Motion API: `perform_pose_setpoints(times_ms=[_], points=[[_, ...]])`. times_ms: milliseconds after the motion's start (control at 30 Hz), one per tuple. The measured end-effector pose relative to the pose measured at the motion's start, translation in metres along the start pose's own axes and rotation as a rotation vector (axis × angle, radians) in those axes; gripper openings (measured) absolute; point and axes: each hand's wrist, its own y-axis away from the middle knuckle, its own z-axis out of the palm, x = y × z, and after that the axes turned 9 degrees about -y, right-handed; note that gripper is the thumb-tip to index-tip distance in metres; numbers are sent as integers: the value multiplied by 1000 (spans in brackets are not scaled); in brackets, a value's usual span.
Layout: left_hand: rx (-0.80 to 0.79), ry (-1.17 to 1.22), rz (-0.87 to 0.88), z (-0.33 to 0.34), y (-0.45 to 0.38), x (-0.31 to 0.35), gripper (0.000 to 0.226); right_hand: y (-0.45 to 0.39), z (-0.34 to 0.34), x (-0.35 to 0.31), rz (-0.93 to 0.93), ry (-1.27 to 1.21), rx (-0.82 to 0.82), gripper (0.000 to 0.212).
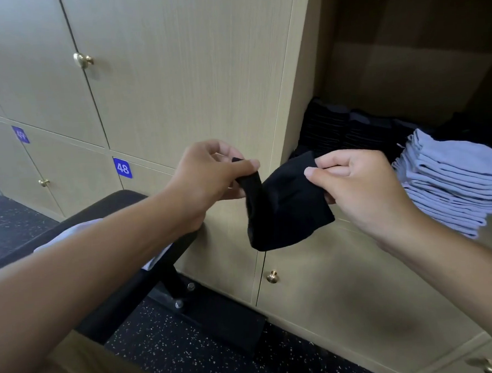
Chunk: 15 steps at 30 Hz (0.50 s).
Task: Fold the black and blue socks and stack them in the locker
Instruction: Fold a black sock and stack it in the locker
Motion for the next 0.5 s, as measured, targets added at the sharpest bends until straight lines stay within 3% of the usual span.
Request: perform_pose_setpoints(times_ms=[167,300,500], points=[[-48,-40,-11,24,-1,1,23,-2,13,1,12,1,-49,8],[-57,-46,-6,37,-2,-1,23,-3,18,2,37,-10,-55,17],[-80,59,-14,42,2,6,24,-1,11,-1,75,-128,-167,15]])
